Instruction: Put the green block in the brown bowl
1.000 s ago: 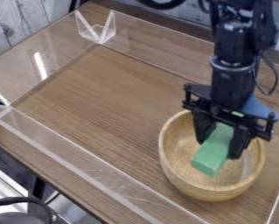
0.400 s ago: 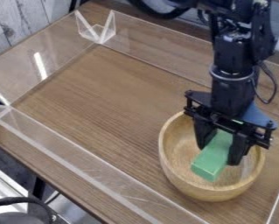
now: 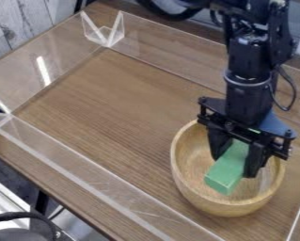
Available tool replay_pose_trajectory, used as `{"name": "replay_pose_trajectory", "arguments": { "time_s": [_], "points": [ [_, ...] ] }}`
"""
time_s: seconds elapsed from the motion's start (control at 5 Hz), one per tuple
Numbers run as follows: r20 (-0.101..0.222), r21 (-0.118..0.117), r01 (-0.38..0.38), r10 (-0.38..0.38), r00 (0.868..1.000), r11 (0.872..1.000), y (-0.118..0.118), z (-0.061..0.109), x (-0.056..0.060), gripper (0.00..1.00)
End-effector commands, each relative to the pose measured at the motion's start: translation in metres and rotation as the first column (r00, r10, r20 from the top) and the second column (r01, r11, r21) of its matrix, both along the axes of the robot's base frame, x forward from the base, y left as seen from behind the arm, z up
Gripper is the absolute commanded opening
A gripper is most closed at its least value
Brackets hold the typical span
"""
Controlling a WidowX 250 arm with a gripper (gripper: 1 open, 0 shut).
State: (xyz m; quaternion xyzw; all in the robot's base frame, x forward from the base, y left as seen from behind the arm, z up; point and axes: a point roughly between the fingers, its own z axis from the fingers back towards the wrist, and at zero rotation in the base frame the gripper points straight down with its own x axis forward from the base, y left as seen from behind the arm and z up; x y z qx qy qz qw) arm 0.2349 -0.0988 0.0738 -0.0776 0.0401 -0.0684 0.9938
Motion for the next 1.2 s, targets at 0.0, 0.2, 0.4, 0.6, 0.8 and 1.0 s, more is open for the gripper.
{"name": "replay_pose_trajectory", "arguments": {
  "time_s": [0.0,0.2,0.4,0.6,0.8,1.0],
  "points": [
    [0.029,-0.016,-0.009,0.009,1.0,1.0,0.0022,0.0083,0.0046,0.0],
    [0.032,-0.019,-0.007,0.008,0.999,1.0,0.0034,0.0102,0.0045,0.0],
    [0.035,-0.023,-0.005,0.006,0.999,1.0,0.0044,0.0123,0.0044,0.0],
    [0.027,-0.022,-0.007,0.008,1.0,1.0,0.0043,0.0089,0.0054,0.0],
    [0.019,-0.021,-0.009,0.009,1.0,1.0,0.0043,0.0057,0.0064,0.0],
    [0.012,-0.02,-0.011,0.011,1.0,1.0,0.0044,0.0026,0.0074,0.0]
  ]
}}
